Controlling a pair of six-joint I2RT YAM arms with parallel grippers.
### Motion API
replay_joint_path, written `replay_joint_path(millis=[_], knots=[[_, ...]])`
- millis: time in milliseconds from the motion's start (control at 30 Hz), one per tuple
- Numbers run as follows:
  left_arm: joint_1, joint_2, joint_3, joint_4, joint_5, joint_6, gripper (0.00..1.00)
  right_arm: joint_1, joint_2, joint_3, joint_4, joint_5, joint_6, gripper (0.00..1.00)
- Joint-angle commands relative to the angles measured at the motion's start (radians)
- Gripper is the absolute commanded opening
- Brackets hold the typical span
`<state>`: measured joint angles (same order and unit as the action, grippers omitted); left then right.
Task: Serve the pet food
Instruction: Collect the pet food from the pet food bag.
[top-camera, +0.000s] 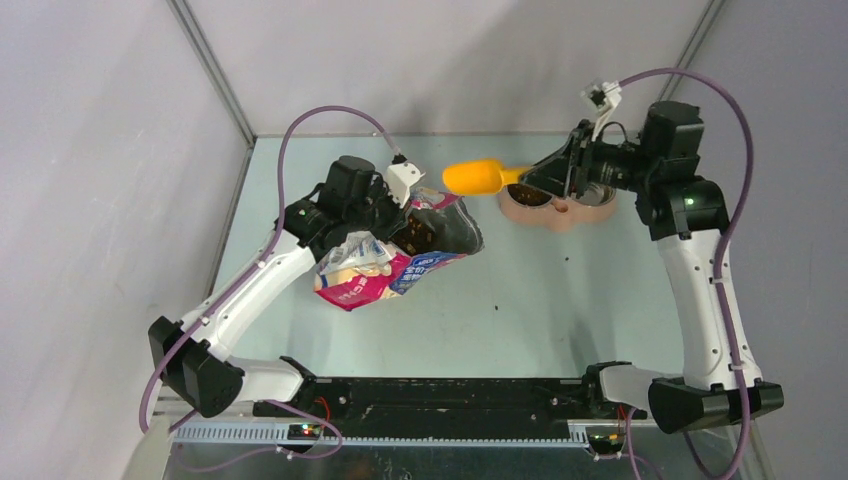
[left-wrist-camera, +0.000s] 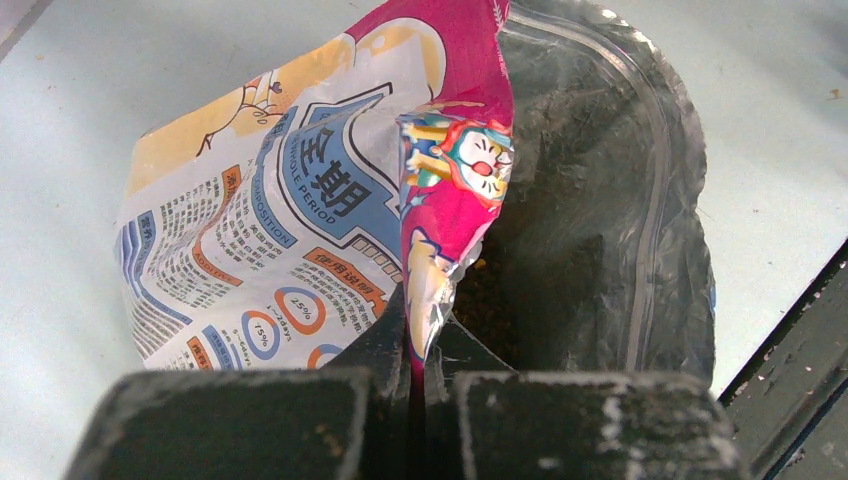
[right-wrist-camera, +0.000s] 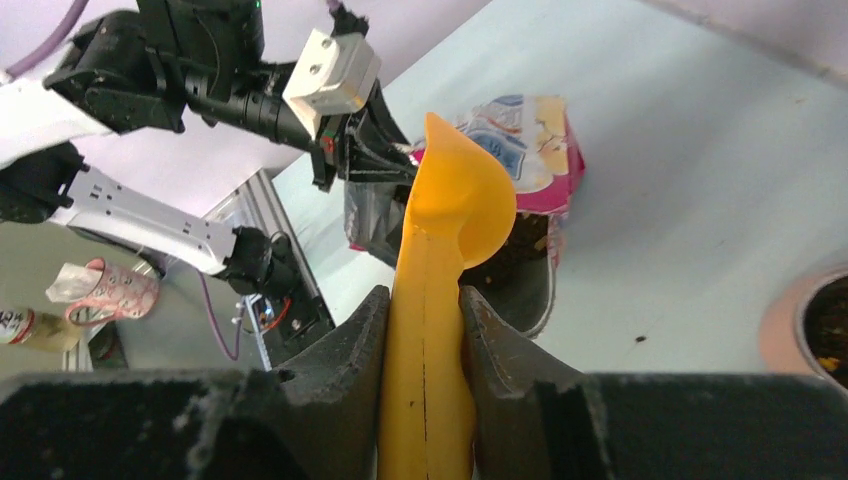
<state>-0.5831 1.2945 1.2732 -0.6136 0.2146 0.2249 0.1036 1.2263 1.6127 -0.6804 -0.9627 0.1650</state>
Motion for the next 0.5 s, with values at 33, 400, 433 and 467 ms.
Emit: replay_joint_path(millis=[33,400,433,467], knots=[[-0.007,-0.034,0.02,0.028,0.008,-0.016,0.0,0.068,0.01,-0.029,-0.047,-0.021,-0.08,0.0],[-0.007,-0.029,0.02,0.031,0.014,-0.018,0.0,0.216,0.042,-0.052,-0.169,0.143,-0.244,0.0],[-0.007,-0.03,0.02,0.03,0.014,-0.017,0.0,0.236,0.048,-0.055,-0.177,0.176,-0.251,0.0],[-0.007,-0.031,0.02,0.029,0.013,-0.017,0.0,0.246,0.051,-0.059,-0.179,0.207,-0.262,0.0]])
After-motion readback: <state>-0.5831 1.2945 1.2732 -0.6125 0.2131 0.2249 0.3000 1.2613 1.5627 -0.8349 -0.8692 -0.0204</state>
